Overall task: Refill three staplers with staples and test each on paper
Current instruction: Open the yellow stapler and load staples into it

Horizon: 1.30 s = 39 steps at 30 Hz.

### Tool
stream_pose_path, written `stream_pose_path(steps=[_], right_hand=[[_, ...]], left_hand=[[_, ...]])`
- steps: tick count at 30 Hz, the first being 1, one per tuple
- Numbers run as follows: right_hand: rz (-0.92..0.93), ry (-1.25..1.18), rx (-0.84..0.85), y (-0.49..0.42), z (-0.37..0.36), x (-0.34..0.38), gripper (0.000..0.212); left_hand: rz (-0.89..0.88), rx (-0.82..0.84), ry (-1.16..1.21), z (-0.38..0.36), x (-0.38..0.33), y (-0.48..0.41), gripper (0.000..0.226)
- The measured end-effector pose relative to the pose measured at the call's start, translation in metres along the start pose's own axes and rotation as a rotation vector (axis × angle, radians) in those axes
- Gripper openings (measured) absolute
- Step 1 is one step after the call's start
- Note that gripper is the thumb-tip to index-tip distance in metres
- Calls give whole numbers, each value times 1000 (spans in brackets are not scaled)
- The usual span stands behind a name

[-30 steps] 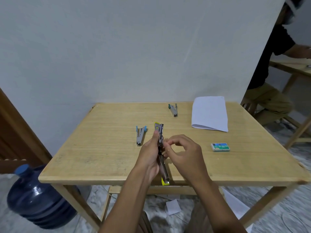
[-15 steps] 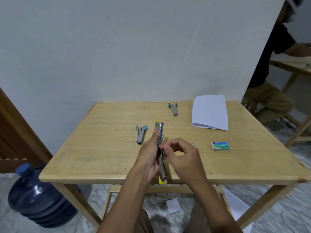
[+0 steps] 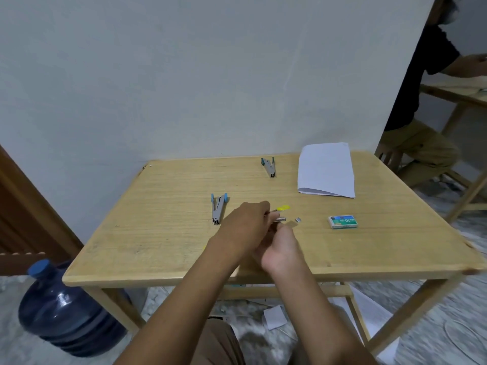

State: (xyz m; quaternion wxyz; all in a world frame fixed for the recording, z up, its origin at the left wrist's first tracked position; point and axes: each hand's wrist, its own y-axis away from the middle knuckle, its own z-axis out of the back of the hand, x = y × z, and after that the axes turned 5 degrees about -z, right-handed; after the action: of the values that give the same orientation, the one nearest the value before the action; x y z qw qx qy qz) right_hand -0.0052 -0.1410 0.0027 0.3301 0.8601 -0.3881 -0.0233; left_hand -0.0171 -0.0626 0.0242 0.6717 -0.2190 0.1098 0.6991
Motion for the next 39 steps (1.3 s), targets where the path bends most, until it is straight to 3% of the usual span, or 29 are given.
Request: stream_pose_path(steps=[2, 5, 11, 14, 19, 24, 32, 36, 39], right_hand=[[-1, -124, 0, 1, -1, -3, 31], [19, -237, 41, 0, -2, -5, 32], [145, -32, 49, -3, 8, 17, 27], [320, 405, -37, -9, 19, 39, 22], [818, 1699, -317, -17, 22, 77, 38], [836, 2132, -419, -31, 28, 101, 38], [1070, 2177, -415, -29, 40, 104, 25], [1219, 1975, -446, -8, 47, 117, 18], [1283, 1797, -574, 10, 67, 141, 15]], left_hand=[[-5, 39, -68, 4, -1, -7, 34], [-6, 23, 28, 10, 3, -13, 34], [202, -81, 819, 6, 22, -6, 42], [369, -75, 1240, -4, 27, -1, 42], [477, -113, 1578, -19, 25, 3, 38], [515, -78, 1678, -30, 22, 5, 38], [519, -55, 1625, -37, 21, 3, 38], [527, -52, 1565, -37, 17, 1, 39], [529, -49, 1359, -35, 16, -2, 42]])
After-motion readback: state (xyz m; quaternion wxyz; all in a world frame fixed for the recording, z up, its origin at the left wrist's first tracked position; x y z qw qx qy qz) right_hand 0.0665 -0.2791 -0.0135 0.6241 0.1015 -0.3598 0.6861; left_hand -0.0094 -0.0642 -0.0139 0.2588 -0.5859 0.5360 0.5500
